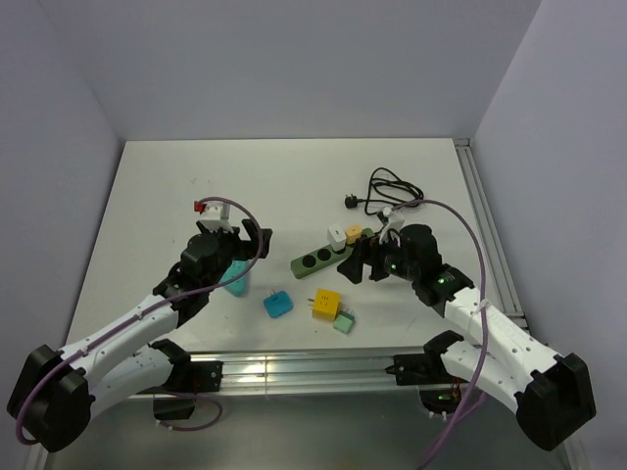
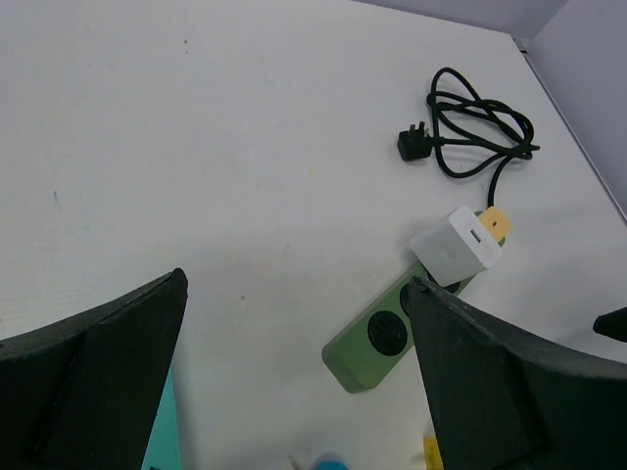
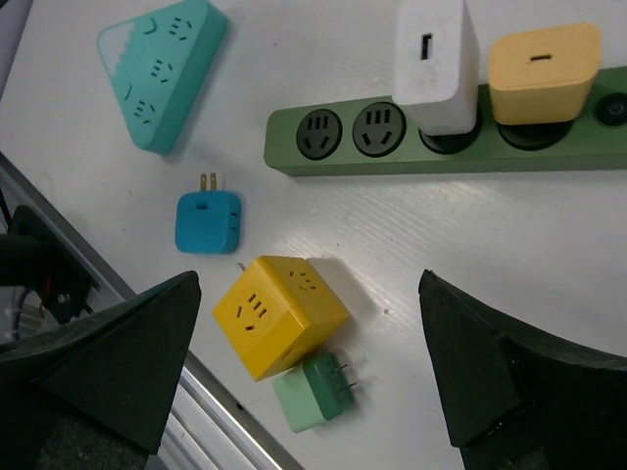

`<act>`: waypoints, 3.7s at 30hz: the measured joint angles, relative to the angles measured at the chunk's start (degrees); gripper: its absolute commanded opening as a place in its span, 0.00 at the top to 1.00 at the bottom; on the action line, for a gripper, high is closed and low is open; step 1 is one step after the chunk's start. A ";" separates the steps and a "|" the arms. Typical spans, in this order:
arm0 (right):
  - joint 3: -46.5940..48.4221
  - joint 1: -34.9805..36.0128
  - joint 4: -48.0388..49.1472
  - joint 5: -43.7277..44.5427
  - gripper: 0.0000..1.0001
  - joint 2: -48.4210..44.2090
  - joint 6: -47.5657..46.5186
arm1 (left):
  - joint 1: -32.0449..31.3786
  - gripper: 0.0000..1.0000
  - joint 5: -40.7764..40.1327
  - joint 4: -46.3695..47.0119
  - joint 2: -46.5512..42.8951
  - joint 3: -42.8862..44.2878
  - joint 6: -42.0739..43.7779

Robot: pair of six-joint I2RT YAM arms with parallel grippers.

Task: Insert the plug
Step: Adjust the plug at the center of the board.

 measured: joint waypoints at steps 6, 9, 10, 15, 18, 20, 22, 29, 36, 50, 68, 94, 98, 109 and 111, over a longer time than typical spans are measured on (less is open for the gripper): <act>-5.70 4.90 3.91 0.61 0.00 -6.38 -2.64 | 0.04 0.01 -0.28 -4.07 -0.02 0.02 -3.91; -6.86 6.62 6.05 1.38 0.00 -7.67 -3.43 | 0.04 0.01 -0.37 -6.34 -0.70 0.02 -5.90; -7.06 7.13 6.62 1.86 0.00 -7.65 -3.63 | 0.04 0.01 -0.42 -6.78 -1.03 0.02 -6.45; -7.34 10.34 6.97 5.40 0.00 -7.39 -4.17 | 0.09 0.00 -0.87 -8.72 -3.41 0.02 -8.96; -7.37 12.22 6.60 7.17 0.00 -6.97 -3.67 | 0.09 0.00 -0.81 -9.18 -4.48 0.00 -9.90; -7.52 13.18 6.34 8.26 0.00 -7.19 -3.10 | 0.09 0.00 -0.72 -9.20 -4.81 -0.04 -10.62; -8.13 13.99 6.36 9.31 0.00 -7.98 -2.36 | 0.09 0.00 -0.70 -9.35 -4.85 -0.07 -11.21; -11.89 16.72 5.97 11.96 0.00 -11.93 1.14 | 0.09 0.01 -0.26 -10.12 -4.85 -0.07 -12.35; -12.81 19.96 5.60 13.62 0.04 -10.75 2.73 | 0.09 0.01 -0.28 -11.67 -5.99 -0.07 -12.52; -9.79 34.32 5.92 26.36 0.00 2.05 0.28 | 0.09 0.01 0.24 -12.92 -6.40 -0.07 -12.52; 5.01 39.47 3.34 33.11 0.34 22.16 -5.11 | 0.09 0.01 -0.37 -16.11 -6.47 0.74 -12.63; 20.24 38.51 2.40 29.66 0.00 33.16 -7.50 | 1.92 0.01 -4.31 -26.69 -8.00 6.08 -15.56; 19.69 35.85 1.86 27.76 0.00 30.49 -8.55 | 2.49 0.01 -3.63 -27.74 -7.93 6.21 -15.58; 19.50 34.45 0.87 24.35 0.00 33.81 -3.15 | 2.78 0.01 -1.07 -28.37 -7.10 6.51 -15.78; 18.82 34.56 1.75 23.80 0.00 33.79 -1.36 | 2.78 0.01 -0.74 -28.39 -6.93 6.49 -16.04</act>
